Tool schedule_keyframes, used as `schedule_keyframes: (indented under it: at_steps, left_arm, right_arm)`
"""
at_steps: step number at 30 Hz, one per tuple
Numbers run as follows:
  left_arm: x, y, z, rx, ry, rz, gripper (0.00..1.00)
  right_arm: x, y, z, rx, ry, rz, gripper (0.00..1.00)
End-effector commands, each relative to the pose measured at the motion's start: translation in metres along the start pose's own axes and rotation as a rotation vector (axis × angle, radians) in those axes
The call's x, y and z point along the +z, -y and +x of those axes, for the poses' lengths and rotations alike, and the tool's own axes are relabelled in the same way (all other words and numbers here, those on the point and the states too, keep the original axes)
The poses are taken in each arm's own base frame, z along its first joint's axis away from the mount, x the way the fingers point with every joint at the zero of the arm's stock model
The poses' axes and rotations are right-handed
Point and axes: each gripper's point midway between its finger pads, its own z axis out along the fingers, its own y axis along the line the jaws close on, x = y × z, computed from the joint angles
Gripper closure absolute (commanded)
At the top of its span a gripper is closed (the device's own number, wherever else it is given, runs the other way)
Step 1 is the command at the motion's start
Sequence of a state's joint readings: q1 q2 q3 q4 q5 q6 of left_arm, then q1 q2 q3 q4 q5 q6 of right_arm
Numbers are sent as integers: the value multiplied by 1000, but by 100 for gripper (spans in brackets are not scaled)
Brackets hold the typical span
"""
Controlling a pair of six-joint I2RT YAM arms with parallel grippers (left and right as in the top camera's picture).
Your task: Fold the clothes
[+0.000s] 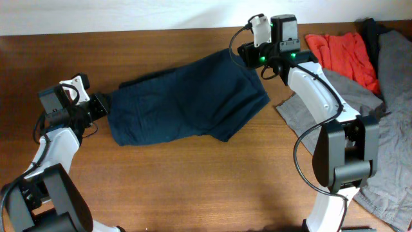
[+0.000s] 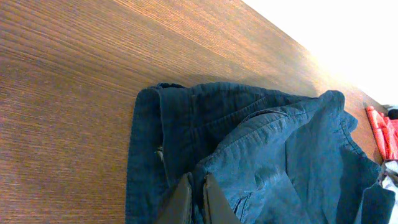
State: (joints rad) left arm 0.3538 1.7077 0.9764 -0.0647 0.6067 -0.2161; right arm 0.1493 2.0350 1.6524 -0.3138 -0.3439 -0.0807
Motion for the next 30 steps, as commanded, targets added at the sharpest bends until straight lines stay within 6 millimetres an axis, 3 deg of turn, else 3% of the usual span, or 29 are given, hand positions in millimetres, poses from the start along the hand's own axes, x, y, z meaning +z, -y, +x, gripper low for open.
schedule_keyframes:
  at_steps: [1,4,6,9,14,19,26,30]
  left_arm:
    - [-4,7,-9,23,18,19,99]
    - [-4,7,-8,20,13,17,98]
    - [-4,7,-7,18,10,17,98]
    - [-4,6,-5,13,4,15,98]
    - [-4,6,-3,9,-2,14,96]
    - [-4,6,-3,8,-3,13,94]
    - [-4,2,-2,2,-8,-8,93]
    - [-4,0,-1,-1,-10,-15,93]
  right_arm:
    - [21,11,11,10,-2,12,41]
    - [41,13,17,3,16,-13,25]
    - [64,15,24,-8,47,-42,9]
    - [86,15,39,-11,55,-83,4]
    - [115,22,66,-1,30,-90,4]
    - [131,15,70,-19,57,-128,6]
    - [128,11,36,-67,157,-122,12]
    - [130,4,34,-74,156,-131,13]
